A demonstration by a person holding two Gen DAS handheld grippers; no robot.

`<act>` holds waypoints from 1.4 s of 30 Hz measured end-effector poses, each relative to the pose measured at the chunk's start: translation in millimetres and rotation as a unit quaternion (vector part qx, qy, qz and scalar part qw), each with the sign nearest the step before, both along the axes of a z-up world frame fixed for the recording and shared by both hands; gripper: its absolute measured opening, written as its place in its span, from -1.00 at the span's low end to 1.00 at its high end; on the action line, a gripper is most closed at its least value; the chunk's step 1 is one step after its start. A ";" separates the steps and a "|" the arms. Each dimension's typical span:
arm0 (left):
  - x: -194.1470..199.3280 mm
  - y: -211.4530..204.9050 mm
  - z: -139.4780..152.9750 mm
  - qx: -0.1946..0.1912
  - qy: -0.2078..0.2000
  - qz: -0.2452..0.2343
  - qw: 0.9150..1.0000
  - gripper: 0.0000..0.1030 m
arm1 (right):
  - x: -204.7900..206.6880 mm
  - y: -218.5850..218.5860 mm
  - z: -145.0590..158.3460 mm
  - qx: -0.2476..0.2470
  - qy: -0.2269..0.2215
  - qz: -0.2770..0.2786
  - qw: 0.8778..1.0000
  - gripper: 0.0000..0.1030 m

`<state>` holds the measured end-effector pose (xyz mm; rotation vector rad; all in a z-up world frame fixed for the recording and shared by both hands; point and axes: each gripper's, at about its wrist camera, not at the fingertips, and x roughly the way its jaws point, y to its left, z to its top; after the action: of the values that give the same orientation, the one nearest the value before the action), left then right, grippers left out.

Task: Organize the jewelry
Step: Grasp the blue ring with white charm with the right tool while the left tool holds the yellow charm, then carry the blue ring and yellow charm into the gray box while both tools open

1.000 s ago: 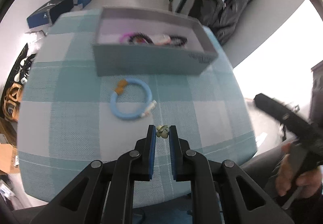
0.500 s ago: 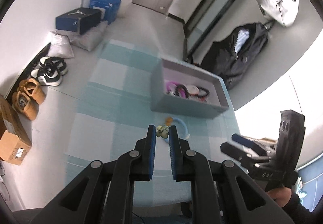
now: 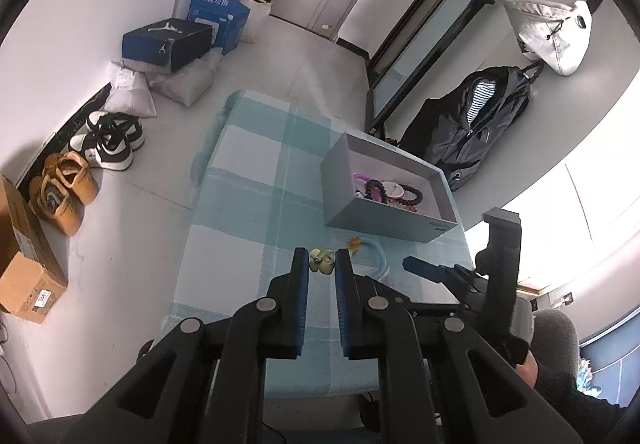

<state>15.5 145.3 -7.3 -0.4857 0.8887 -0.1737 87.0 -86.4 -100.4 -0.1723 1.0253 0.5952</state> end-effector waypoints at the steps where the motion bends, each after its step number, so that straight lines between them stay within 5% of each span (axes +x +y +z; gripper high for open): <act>1: -0.4 2.3 -1.4 -0.001 0.002 0.002 1.000 -0.83 | 0.7 3.9 -2.5 -0.016 -0.005 -0.001 1.000 0.62; 8: -1.5 6.7 -3.5 -0.012 0.008 0.000 1.000 -0.83 | -1.3 12.7 -13.4 -0.052 -0.011 0.008 0.999 0.37; 11: -1.4 5.8 -1.8 -0.013 0.007 -0.001 1.000 -0.83 | -3.8 13.6 -12.3 -0.072 -0.028 0.013 0.997 0.08; 19: -1.2 2.5 -5.9 -0.004 0.013 -0.004 1.000 -0.83 | -6.3 9.5 -6.6 -0.063 -0.023 0.016 0.998 0.06; 35: 20.8 -45.7 8.4 0.015 0.006 -0.039 0.999 -0.83 | -7.5 -41.9 50.6 0.072 -0.014 -0.018 0.997 0.06; 42: 38.7 -70.0 15.5 -0.005 0.012 -0.067 0.998 -0.83 | 2.1 -74.3 87.1 0.110 -0.031 -0.032 0.993 0.06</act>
<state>54.3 75.4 8.2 -0.4385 0.9445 -0.2951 89.1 -160.8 -13.3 0.0356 0.8939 0.6370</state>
